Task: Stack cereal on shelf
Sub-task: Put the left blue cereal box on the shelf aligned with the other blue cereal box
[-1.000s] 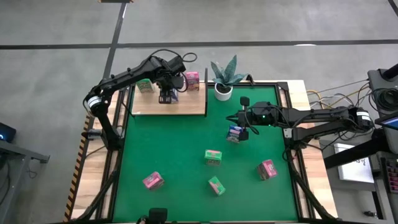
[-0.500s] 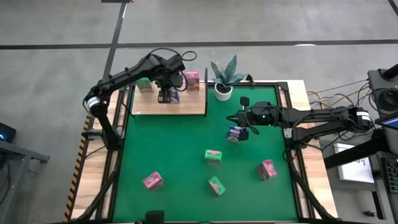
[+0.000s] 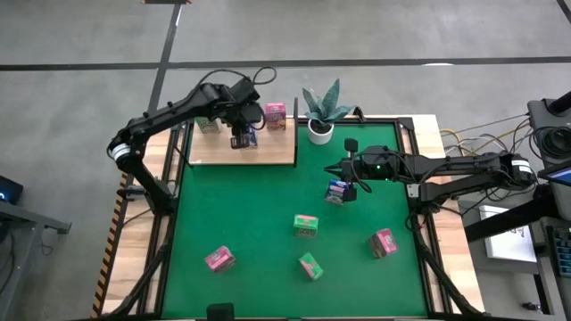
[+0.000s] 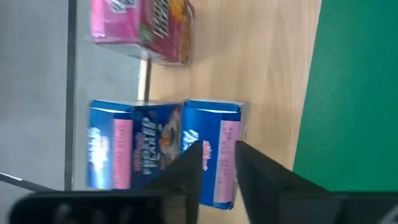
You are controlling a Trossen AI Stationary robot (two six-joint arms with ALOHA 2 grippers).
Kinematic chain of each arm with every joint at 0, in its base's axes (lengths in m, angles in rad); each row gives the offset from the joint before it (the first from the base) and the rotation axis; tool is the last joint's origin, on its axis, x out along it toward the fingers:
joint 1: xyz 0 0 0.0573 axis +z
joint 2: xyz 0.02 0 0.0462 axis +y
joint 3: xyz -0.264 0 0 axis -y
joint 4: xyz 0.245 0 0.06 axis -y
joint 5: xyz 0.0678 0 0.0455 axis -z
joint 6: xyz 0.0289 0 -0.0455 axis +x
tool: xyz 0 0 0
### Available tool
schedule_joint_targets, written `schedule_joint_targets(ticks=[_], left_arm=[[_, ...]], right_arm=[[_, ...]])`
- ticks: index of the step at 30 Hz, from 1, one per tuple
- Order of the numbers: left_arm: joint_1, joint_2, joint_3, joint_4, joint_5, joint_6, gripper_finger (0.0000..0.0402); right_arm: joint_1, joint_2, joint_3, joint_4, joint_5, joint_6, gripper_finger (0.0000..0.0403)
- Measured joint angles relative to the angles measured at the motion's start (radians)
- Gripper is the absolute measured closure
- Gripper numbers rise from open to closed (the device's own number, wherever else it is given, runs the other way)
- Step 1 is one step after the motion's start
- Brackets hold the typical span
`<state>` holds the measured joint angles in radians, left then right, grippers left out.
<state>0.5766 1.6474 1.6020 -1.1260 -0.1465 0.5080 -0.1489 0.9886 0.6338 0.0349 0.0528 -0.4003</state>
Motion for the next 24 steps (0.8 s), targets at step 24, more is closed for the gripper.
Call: schedule_joint_targets(ticks=[24], left_arm=[[0.001, -0.054, -0.111, 0.053, -0.027, -0.028, 0.0402]], right_arm=[[0.0, 0.0, 0.0, 0.0, 0.0, 0.0, 0.0394]])
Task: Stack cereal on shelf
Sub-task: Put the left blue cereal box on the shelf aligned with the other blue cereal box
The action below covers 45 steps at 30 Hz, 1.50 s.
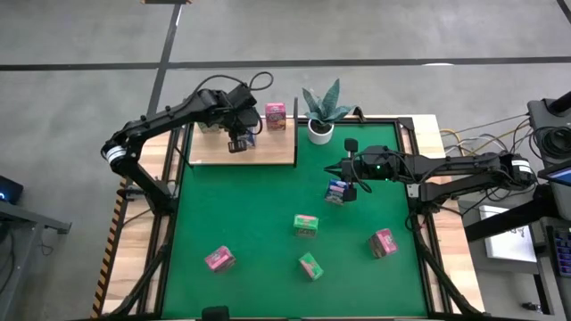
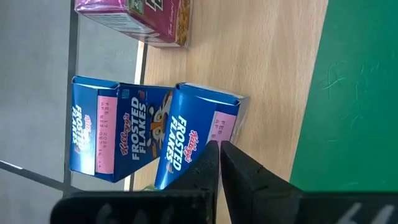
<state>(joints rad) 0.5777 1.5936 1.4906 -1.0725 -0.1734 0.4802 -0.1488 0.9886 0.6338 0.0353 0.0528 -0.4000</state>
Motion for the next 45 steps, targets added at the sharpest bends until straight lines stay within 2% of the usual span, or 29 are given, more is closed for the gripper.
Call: schedule_joint_targets(ticks=[8, 11, 13, 24, 33, 39, 45], left_arm=[[-0.001, -0.001, 0.0, 0.072, 0.008, -0.069, 0.0401], [-0.002, 0.0, 0.0, 0.106, 0.097, -0.076, 0.0401], [-0.004, 0.005, 0.0, 0.114, 0.112, -0.073, 0.0401], [-0.002, 0.039, -0.043, 0.18, 0.077, -0.071, 0.0401], [-0.001, 0.04, -0.017, 0.145, 0.063, -0.112, 0.0401], [0.007, 0.009, -0.012, 0.094, -0.043, -0.089, 0.0401], [0.023, -0.025, -0.012, 0.089, -0.054, -0.099, 0.0401]], right_arm=[[0.0, 0.0, 0.0, 0.0, 0.0, 0.0, 0.0394], [0.0, 0.0, 0.0, 0.0, 0.0, 0.0, 0.0394], [0.0, 0.0, 0.0, 0.0, 0.0, 0.0, 0.0394], [0.0, 0.0, 0.0, 0.0, 0.0, 0.0, 0.0394], [0.0, 0.0, 0.0, 0.0, 0.0, -0.002, 0.0394], [0.0, 0.0, 0.0, 0.0, 0.0, -0.001, 0.0394], [0.0, 0.0, 0.0, 0.0, 0.0, -0.002, 0.0394]])
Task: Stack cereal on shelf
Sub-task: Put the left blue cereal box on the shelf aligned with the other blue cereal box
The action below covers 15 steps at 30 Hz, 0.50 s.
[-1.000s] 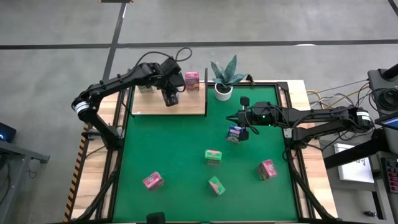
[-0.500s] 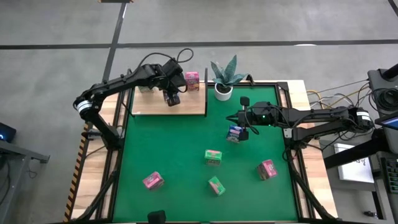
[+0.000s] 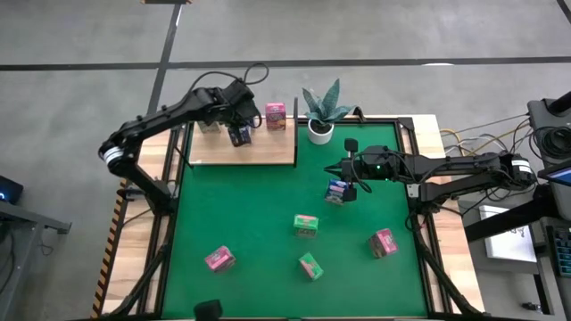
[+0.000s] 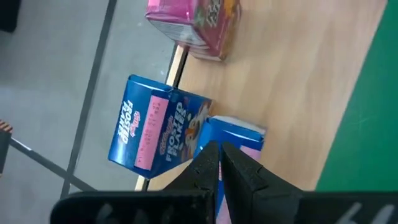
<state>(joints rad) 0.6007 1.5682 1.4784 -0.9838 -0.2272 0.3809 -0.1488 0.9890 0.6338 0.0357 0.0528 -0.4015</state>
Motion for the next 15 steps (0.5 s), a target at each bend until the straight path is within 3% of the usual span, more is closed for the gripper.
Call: schedule_joint_targets(ticks=[4, 11, 15], left_arm=[[0.0, -0.014, 0.0, -0.041, -0.009, -0.001, 0.0401], [0.013, -0.04, -0.001, -0.184, -0.154, -0.027, 0.0401], [0.048, -0.05, -0.003, -0.231, -0.157, -0.06, 0.0401]], right_arm=[[0.0, 0.0, 0.0, 0.0, 0.0, 0.001, 0.0394], [0.0, 0.0, 0.0, 0.0, 0.0, 0.001, 0.0394], [0.0, 0.0, 0.0, 0.0, 0.0, 0.001, 0.0394]])
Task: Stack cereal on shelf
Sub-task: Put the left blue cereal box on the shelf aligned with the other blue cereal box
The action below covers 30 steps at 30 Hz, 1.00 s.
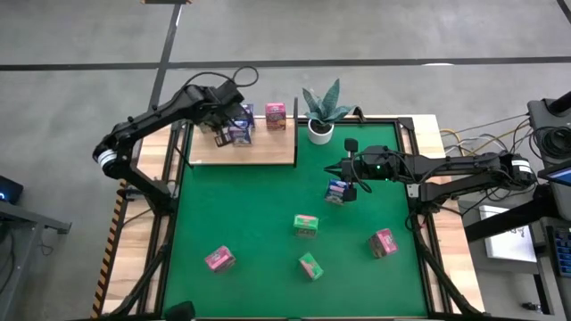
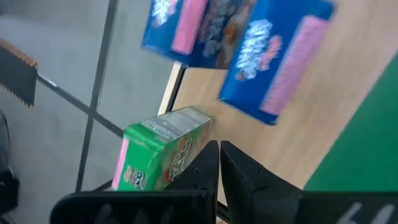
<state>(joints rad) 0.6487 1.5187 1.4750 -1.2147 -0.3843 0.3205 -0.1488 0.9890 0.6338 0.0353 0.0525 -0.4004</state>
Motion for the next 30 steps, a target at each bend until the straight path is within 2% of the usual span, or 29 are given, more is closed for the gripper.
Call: schedule_joint_targets(ticks=[6, 13, 30], left_arm=[[0.045, -0.001, -0.054, 0.012, 0.037, 0.0, 0.0401], [0.048, -0.001, -0.117, 0.071, 0.065, 0.005, 0.0401], [0.047, -0.001, -0.113, 0.115, 0.135, -0.001, 0.0402]], right_arm=[[0.0, 0.0, 0.0, 0.0, 0.0, 0.0, 0.0394], [0.0, 0.0, 0.0, 0.0, 0.0, 0.0, 0.0394], [0.0, 0.0, 0.0, 0.0, 0.0, -0.003, 0.0394]])
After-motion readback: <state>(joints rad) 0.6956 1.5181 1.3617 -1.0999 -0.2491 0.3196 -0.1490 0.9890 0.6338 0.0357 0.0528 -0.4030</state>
